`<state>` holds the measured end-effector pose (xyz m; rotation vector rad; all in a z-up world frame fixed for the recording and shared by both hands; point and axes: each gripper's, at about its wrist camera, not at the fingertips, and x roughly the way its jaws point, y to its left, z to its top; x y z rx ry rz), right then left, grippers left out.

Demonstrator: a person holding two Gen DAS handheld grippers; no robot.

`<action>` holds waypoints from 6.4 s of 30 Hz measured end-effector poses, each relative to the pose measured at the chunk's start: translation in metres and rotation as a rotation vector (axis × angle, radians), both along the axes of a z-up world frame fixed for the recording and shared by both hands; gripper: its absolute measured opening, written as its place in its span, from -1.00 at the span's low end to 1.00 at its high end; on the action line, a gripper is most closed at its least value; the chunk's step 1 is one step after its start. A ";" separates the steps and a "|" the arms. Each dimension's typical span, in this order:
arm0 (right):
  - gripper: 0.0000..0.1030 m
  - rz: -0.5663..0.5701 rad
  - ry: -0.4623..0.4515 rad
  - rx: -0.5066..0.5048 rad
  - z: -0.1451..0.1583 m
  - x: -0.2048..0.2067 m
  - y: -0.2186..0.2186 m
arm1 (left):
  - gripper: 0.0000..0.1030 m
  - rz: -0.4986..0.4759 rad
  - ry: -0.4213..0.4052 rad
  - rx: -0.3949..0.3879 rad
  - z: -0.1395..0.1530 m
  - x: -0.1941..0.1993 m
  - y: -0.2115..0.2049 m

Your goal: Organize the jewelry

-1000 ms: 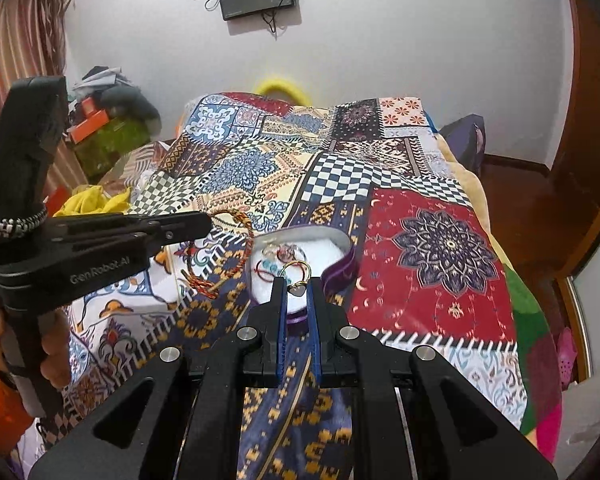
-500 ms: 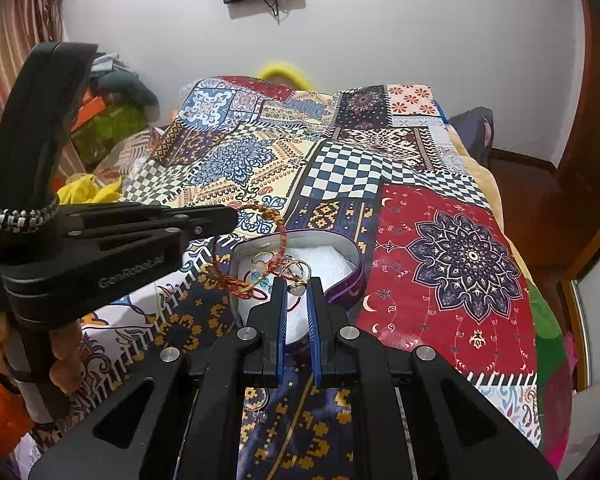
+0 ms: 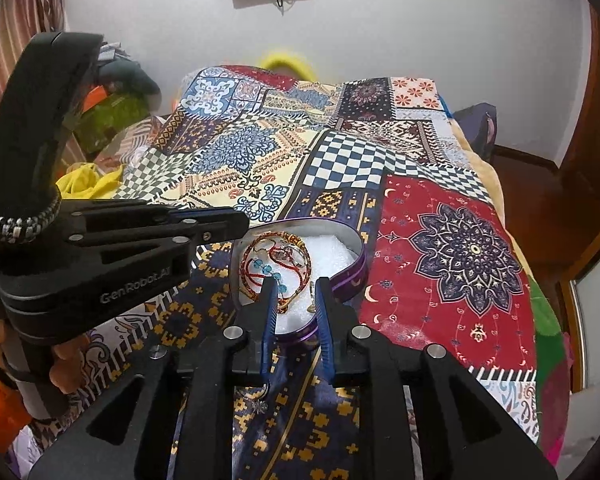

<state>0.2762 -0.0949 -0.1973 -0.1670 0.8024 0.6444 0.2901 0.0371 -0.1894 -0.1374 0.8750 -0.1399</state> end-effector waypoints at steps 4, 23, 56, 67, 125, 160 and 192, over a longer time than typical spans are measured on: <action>-0.66 -0.003 -0.004 0.001 0.005 -0.006 -0.005 | -0.86 -0.003 -0.008 0.001 0.008 -0.010 0.001; -0.63 -0.044 0.058 -0.034 -0.012 -0.026 -0.034 | -0.59 -0.122 0.085 0.017 -0.015 -0.052 -0.035; -0.38 0.031 0.068 -0.044 -0.034 -0.041 -0.015 | -0.63 -0.086 0.071 -0.050 -0.012 -0.056 -0.022; -0.82 0.069 0.053 -0.091 -0.043 -0.042 0.002 | -0.63 -0.063 0.057 -0.038 -0.012 -0.070 -0.012; -0.81 -0.001 0.064 0.072 0.006 0.047 -0.002 | -0.63 -0.099 0.013 -0.040 -0.008 0.002 -0.014; 0.43 -0.149 -0.609 0.347 0.191 -0.183 -0.074 | 0.36 0.120 -0.680 0.162 0.195 -0.237 -0.033; 1.00 -0.245 -0.661 0.286 0.177 -0.225 -0.078 | 0.99 0.167 -0.739 0.145 0.198 -0.287 -0.038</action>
